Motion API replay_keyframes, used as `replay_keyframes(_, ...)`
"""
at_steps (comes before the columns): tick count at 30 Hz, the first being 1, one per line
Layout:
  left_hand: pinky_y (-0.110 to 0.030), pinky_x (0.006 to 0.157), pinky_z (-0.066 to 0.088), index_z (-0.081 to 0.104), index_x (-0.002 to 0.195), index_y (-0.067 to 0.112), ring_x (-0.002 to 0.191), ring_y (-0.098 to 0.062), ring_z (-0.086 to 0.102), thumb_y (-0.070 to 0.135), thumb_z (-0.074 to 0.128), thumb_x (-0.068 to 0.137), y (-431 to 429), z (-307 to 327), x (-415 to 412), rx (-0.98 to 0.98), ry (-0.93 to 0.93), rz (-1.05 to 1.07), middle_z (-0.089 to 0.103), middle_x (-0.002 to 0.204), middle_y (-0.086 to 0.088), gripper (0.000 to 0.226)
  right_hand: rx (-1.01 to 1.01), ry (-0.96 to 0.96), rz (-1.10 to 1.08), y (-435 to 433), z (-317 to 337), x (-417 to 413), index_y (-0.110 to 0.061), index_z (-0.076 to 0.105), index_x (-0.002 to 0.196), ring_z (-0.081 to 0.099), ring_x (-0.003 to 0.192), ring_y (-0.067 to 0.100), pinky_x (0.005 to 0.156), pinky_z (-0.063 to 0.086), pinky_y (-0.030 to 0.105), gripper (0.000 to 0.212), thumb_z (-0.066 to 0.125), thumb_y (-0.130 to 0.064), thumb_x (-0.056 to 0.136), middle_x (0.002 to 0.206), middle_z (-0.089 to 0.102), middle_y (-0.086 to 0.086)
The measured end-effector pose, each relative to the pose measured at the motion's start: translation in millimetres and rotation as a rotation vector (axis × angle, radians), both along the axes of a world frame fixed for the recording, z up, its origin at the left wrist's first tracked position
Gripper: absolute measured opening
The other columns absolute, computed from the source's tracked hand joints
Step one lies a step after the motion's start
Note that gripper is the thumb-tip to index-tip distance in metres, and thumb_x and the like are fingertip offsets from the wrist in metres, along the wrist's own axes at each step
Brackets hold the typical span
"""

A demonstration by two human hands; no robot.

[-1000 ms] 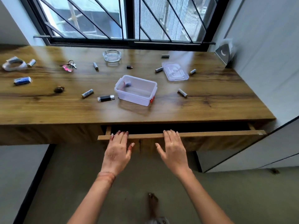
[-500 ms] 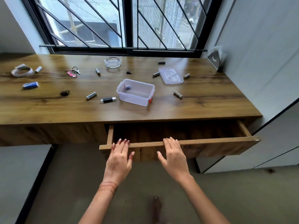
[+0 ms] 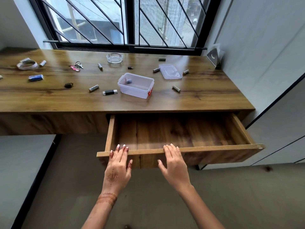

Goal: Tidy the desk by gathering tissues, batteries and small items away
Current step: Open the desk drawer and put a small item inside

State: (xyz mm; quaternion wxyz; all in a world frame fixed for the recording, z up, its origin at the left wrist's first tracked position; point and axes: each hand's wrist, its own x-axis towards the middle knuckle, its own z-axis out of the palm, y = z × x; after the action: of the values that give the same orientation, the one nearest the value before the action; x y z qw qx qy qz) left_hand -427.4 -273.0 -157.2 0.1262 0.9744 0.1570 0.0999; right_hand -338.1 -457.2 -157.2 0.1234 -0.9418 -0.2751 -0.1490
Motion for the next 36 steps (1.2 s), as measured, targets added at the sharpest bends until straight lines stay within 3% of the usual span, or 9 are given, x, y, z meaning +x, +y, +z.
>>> replay_keyframes(12,-0.023,0.114,-0.007,0.048,0.129,0.000,0.130,-0.023,0.031,0.034,0.033,0.084,-19.4,6.9,-40.9,-0.060,0.051,-0.020,0.052,0.134,-0.015,0.058,-0.070,0.058,0.026,-20.4,1.8,-40.1,-0.001,0.056,0.122,0.054,0.120,0.025,0.102,0.034,0.044,0.069,0.081,-0.032,0.064,0.123,0.062,0.013)
replay_keyframes(16,-0.021,0.113,-0.010,0.047,0.129,-0.001,0.130,-0.023,0.026,0.028,0.047,0.084,-21.4,8.4,-40.6,-0.022,0.011,0.000,0.052,0.134,-0.016,0.054,-0.079,0.092,0.038,-23.0,3.8,-41.5,0.000,0.055,0.123,0.052,0.122,0.025,0.104,0.032,0.043,0.069,0.080,-0.031,0.066,0.125,0.060,0.014)
replay_keyframes(21,-0.025,0.113,-0.010,0.021,0.144,0.009,0.135,-0.009,-0.007,0.029,0.044,0.095,-21.6,9.3,-39.1,-0.088,-0.101,-0.016,0.017,0.154,-0.006,0.057,-0.012,0.163,0.049,-22.8,10.5,-40.5,0.002,0.047,0.130,0.045,0.129,0.026,0.108,0.020,0.043,0.064,0.069,-0.031,0.079,0.132,0.054,0.016)
replay_keyframes(29,-0.028,0.114,-0.010,0.034,0.141,0.011,0.137,-0.008,-0.003,0.046,0.034,0.087,4.8,35.3,-8.0,-0.140,-0.159,0.060,0.016,0.155,-0.006,0.065,0.157,0.202,0.119,13.1,47.7,-15.0,-0.001,0.038,0.137,0.033,0.136,0.023,0.113,0.011,0.033,0.060,0.058,-0.030,0.088,0.141,0.044,0.015)
replay_keyframes(36,-0.030,0.114,-0.009,0.033,0.141,0.012,0.141,-0.013,-0.001,0.030,0.049,0.093,71.3,66.5,57.9,-0.182,-0.237,0.095,0.015,0.155,-0.006,0.054,0.278,0.194,0.159,96.9,87.8,43.7,-0.007,0.039,0.137,0.031,0.137,0.020,0.112,0.011,0.025,0.055,0.057,-0.029,0.090,0.143,0.042,0.010)
